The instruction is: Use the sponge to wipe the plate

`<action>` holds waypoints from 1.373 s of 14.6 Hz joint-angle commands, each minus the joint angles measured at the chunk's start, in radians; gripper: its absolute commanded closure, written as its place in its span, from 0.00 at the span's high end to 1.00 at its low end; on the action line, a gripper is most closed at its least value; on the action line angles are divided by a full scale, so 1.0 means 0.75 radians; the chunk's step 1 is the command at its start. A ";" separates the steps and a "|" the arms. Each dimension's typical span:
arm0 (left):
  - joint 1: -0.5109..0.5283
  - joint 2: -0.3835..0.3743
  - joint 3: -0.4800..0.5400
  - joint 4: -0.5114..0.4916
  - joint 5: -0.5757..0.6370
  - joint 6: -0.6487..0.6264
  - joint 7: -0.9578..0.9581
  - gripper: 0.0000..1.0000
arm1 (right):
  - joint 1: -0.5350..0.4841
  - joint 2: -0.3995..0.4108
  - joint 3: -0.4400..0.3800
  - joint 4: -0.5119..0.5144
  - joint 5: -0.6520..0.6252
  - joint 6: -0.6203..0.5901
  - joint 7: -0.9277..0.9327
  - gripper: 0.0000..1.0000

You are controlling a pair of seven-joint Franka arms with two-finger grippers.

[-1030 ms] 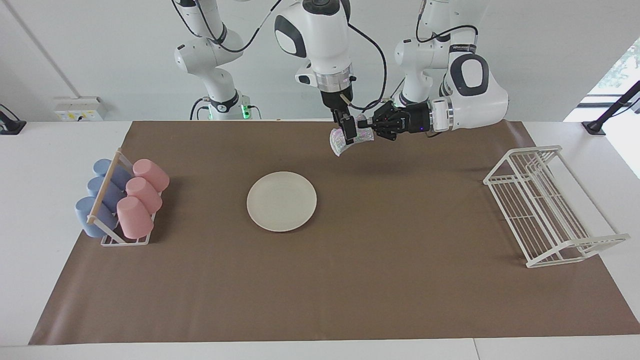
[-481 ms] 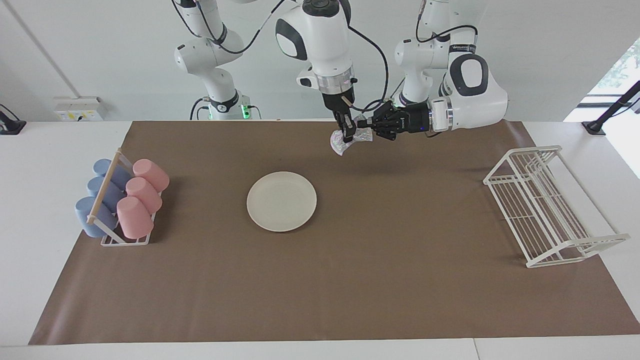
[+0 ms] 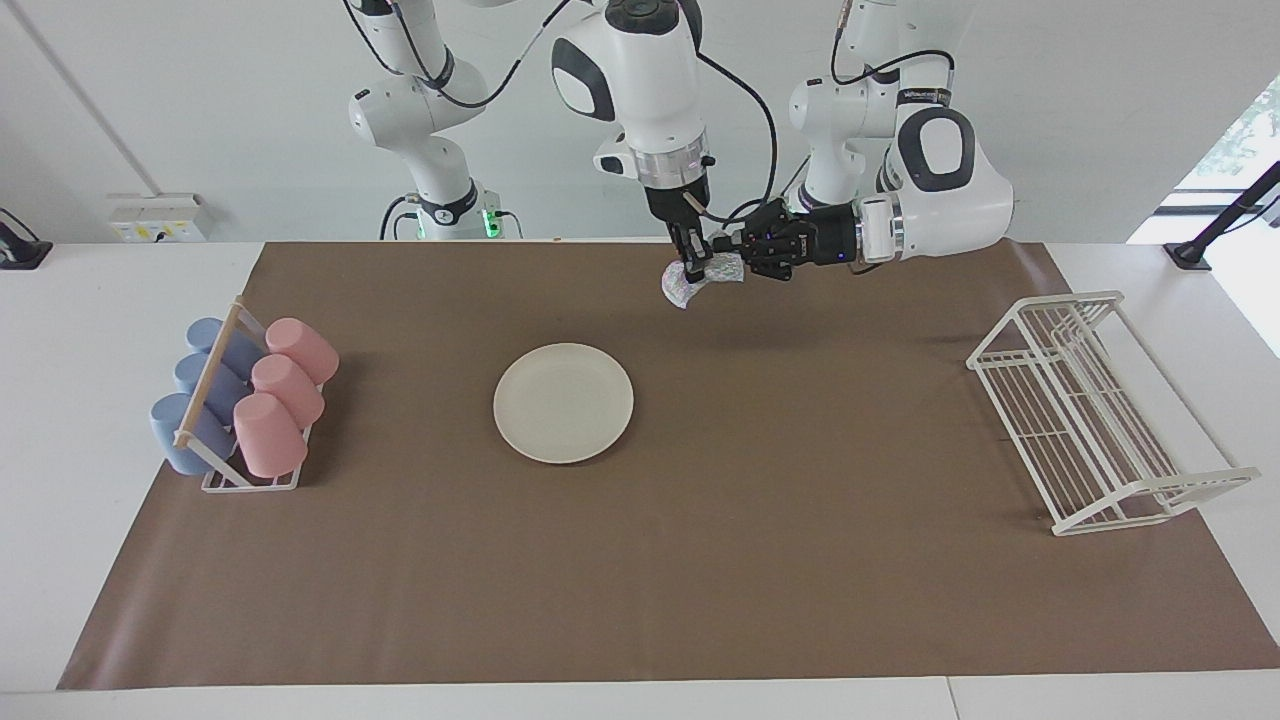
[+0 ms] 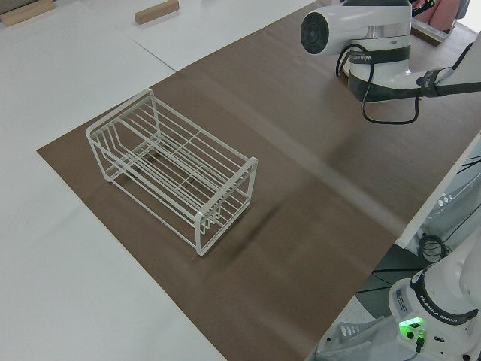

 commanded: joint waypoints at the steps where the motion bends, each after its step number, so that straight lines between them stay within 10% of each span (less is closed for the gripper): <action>1: -0.023 -0.039 0.014 -0.038 -0.005 0.012 0.006 1.00 | -0.007 -0.003 0.000 -0.018 0.013 0.027 -0.031 0.00; 12: 0.006 -0.049 0.018 -0.050 0.038 0.006 -0.002 1.00 | -0.199 -0.095 -0.002 -0.586 0.013 0.555 -0.360 0.00; 20: 0.094 -0.049 0.020 -0.021 0.628 0.037 -0.106 1.00 | -0.248 -0.018 -0.002 -0.817 0.013 0.813 -0.454 0.00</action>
